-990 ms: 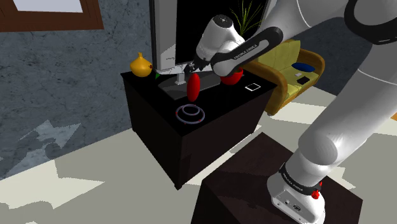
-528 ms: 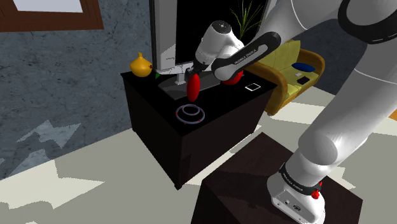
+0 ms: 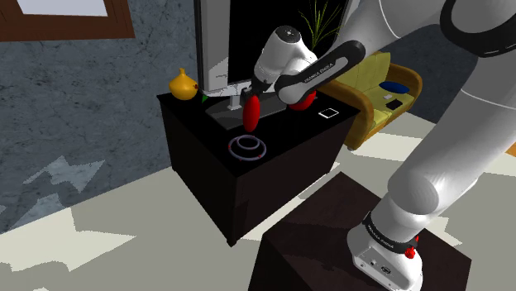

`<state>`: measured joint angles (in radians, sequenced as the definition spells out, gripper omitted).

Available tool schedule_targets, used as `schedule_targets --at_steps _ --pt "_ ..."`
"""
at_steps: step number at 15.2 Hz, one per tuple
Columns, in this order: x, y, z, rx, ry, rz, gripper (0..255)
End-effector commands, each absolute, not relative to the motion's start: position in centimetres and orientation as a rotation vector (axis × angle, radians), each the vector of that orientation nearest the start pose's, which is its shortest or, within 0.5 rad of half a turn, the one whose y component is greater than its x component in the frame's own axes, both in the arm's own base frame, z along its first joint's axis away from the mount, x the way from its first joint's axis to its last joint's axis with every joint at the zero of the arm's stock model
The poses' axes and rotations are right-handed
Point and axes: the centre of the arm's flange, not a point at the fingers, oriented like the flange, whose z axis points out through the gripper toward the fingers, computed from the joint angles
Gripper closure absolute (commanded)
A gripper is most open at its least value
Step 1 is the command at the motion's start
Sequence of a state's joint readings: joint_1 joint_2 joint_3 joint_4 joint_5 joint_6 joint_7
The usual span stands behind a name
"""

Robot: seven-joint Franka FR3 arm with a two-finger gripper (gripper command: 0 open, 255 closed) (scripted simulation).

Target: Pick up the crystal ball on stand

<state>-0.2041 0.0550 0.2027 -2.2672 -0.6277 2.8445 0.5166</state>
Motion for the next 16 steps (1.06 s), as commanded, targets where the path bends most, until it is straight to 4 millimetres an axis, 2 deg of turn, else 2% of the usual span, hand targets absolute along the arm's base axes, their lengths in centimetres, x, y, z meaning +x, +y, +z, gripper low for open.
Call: schedule_targets --at_steps 1,14,16 --pt "55.9 2.9 39.4 -3.189 -0.053 -0.931 255" --pt "55.9 2.9 46.3 -3.189 -0.053 -0.931 255" --pt "55.9 2.9 46.4 -3.189 -0.053 -0.931 255"
